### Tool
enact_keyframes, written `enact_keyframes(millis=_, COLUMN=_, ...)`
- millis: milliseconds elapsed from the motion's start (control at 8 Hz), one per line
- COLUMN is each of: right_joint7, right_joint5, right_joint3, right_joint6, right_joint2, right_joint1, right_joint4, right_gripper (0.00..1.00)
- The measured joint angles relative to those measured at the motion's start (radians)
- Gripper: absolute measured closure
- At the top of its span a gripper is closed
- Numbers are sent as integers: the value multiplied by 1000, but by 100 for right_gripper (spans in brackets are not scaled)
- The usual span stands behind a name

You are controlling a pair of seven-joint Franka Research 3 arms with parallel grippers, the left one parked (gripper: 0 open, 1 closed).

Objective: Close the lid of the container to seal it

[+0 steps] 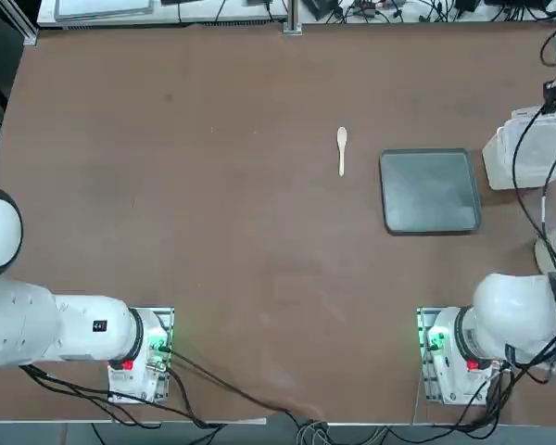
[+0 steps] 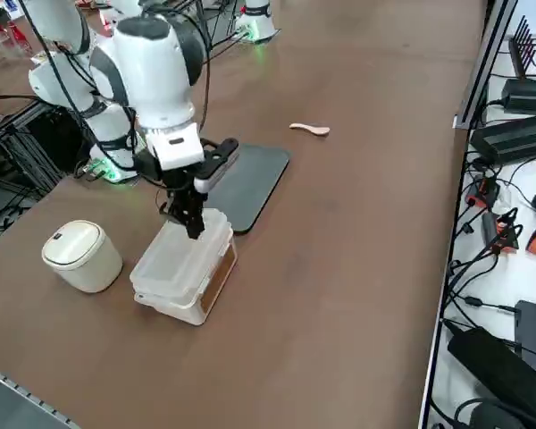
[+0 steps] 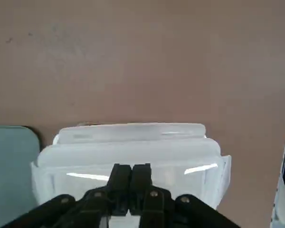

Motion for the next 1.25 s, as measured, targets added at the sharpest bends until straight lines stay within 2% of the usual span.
enact_keyframes(millis=500, right_joint7=-16, right_joint5=1, right_joint3=0, right_joint6=76, right_joint2=3, right_joint1=-11, right_joint4=-56, right_gripper=98)
enact_keyframes(millis=1250, right_joint7=-94, right_joint5=120, right_joint3=1, right_joint6=142, right_joint2=51, right_joint1=-34, right_joint4=-66, right_gripper=98)
